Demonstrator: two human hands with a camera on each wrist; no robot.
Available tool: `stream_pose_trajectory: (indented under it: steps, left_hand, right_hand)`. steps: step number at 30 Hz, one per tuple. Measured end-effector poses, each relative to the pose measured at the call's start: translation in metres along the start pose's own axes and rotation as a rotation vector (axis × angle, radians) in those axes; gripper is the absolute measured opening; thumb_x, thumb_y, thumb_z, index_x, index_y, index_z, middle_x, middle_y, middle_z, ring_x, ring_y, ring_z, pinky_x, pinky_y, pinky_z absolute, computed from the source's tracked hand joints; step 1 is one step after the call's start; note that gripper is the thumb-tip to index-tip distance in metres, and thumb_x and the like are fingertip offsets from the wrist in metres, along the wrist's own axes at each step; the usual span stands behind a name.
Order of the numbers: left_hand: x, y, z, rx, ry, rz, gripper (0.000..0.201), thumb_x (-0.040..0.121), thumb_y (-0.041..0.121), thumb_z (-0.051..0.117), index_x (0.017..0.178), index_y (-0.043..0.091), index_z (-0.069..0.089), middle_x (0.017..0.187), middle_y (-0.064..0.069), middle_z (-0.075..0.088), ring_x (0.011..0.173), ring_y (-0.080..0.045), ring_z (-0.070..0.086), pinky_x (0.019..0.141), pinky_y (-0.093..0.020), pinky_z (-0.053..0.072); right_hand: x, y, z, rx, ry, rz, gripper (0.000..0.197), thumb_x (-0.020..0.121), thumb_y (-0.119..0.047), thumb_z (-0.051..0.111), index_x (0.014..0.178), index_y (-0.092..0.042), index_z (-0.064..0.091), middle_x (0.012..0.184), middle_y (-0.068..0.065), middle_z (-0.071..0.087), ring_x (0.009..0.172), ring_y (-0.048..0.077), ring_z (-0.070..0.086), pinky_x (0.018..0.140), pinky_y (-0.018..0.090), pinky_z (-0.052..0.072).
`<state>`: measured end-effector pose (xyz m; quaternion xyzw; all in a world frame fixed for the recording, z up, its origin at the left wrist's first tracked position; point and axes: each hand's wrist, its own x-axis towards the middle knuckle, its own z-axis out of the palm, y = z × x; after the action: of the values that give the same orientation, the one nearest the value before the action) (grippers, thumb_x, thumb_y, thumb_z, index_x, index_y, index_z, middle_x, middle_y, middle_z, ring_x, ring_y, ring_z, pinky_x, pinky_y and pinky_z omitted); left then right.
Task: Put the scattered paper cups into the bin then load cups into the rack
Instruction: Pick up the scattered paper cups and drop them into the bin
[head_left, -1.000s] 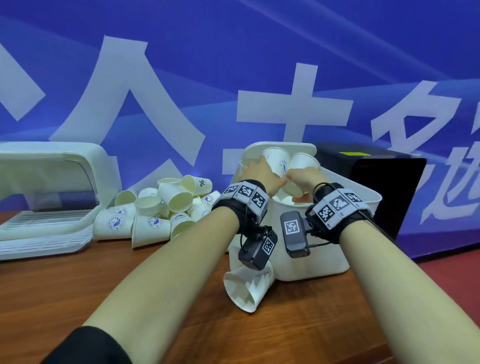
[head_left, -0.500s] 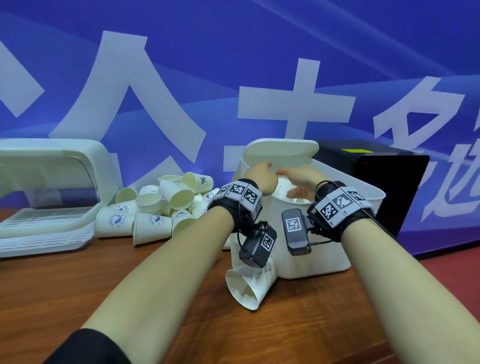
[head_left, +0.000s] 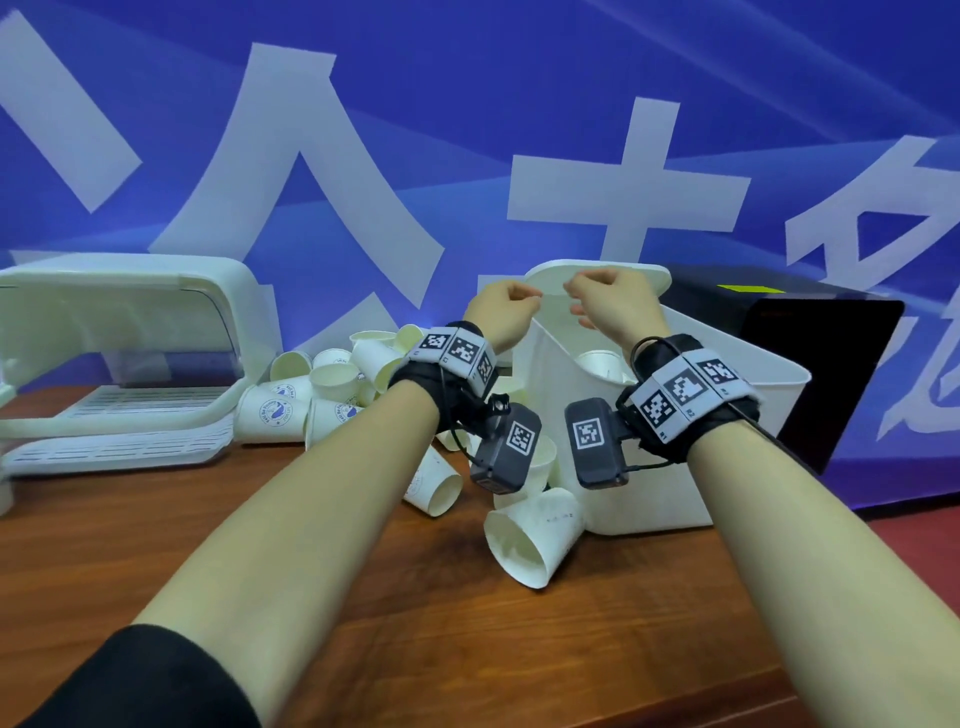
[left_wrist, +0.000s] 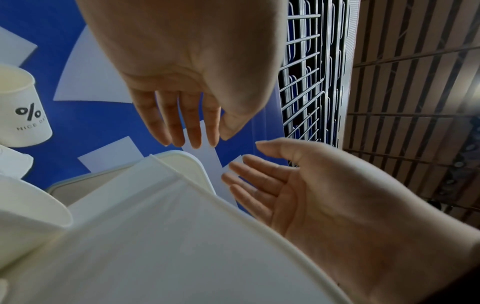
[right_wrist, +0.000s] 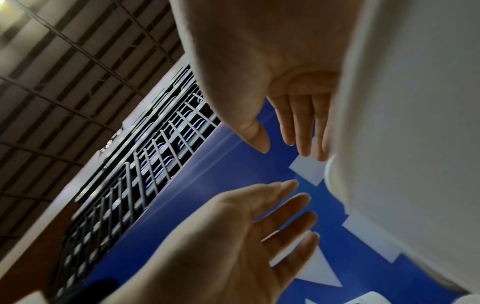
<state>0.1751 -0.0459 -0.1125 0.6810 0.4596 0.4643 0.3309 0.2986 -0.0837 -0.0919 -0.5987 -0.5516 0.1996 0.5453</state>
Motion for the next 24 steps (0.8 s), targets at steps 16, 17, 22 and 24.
stream_pose_trajectory:
  steps: [16,17,22,24]
  left_hand:
    - [-0.022,-0.066,-0.069,0.043,0.132,-0.2,0.008,0.092,0.016,0.052,0.087,0.016,0.058,0.084,0.0,0.056,0.086,-0.018,0.049,0.064,-0.019,0.039]
    - [-0.025,-0.073,-0.071,0.058,0.133,-0.241,0.008,0.092,0.016,0.052,0.087,0.015,0.058,0.078,0.001,0.054,0.085,-0.02,0.049,0.061,-0.02,0.037]
    - [-0.04,-0.104,-0.077,0.091,0.128,-0.393,0.009,0.094,0.022,0.053,0.096,0.013,0.054,0.094,-0.005,0.054,0.091,-0.022,0.05,0.079,-0.028,0.036]
    - [-0.044,-0.115,-0.077,0.087,0.141,-0.394,0.006,0.093,0.016,0.054,0.087,0.015,0.052,0.092,-0.005,0.055,0.092,-0.021,0.049,0.08,-0.03,0.038]
  right_hand:
    - [-0.03,-0.012,0.08,0.065,-0.143,-0.031,0.017,0.085,-0.018,0.06,0.101,-0.014,0.065,0.096,0.001,0.064,0.094,0.026,0.066,0.086,0.038,0.052]
    - [-0.032,-0.008,0.084,0.051,-0.155,-0.002,0.021,0.084,-0.018,0.06,0.104,-0.012,0.066,0.094,0.002,0.064,0.09,0.025,0.065,0.085,0.038,0.052]
    - [-0.038,0.02,0.098,-0.084,-0.149,0.081,0.033,0.081,-0.019,0.059,0.101,0.005,0.068,0.095,0.024,0.067,0.075,0.016,0.051,0.085,0.043,0.051]
    - [-0.044,0.027,0.101,-0.117,-0.136,0.108,0.031,0.079,-0.016,0.057,0.091,0.01,0.066,0.081,0.03,0.053,0.07,0.016,0.038,0.064,0.034,0.042]
